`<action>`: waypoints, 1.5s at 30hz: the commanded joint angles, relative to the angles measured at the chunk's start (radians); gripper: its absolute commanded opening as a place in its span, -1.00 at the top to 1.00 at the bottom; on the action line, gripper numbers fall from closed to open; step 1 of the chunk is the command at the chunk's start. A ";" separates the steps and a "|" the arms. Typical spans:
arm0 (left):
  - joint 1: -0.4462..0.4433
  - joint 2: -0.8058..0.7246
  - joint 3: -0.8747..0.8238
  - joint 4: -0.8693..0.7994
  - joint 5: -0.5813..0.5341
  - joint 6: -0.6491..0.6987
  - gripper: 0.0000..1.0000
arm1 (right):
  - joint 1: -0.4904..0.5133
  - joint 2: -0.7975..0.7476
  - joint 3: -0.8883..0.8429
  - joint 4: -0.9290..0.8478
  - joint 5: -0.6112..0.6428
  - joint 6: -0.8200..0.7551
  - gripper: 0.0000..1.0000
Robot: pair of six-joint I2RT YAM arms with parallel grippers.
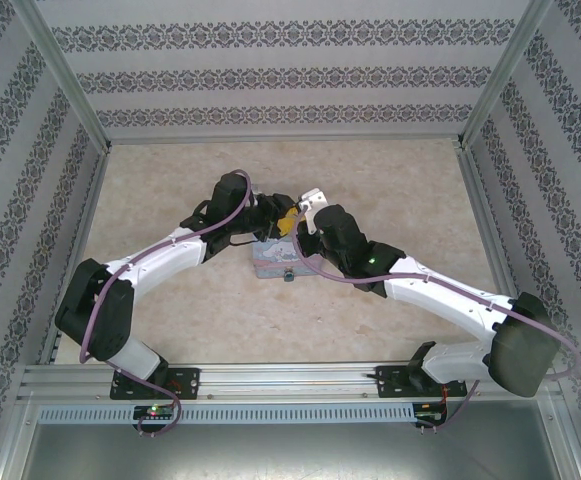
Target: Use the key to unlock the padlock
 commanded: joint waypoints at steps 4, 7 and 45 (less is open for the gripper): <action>-0.012 0.007 0.024 0.029 0.001 -0.027 0.42 | 0.011 0.015 0.031 0.010 0.037 -0.018 1.00; -0.014 0.007 0.022 0.033 0.003 -0.028 0.53 | 0.011 0.020 0.032 0.009 0.038 -0.016 1.00; 0.000 0.089 0.112 0.110 0.055 0.695 1.00 | -0.398 -0.199 -0.063 -0.002 -0.553 0.777 -0.54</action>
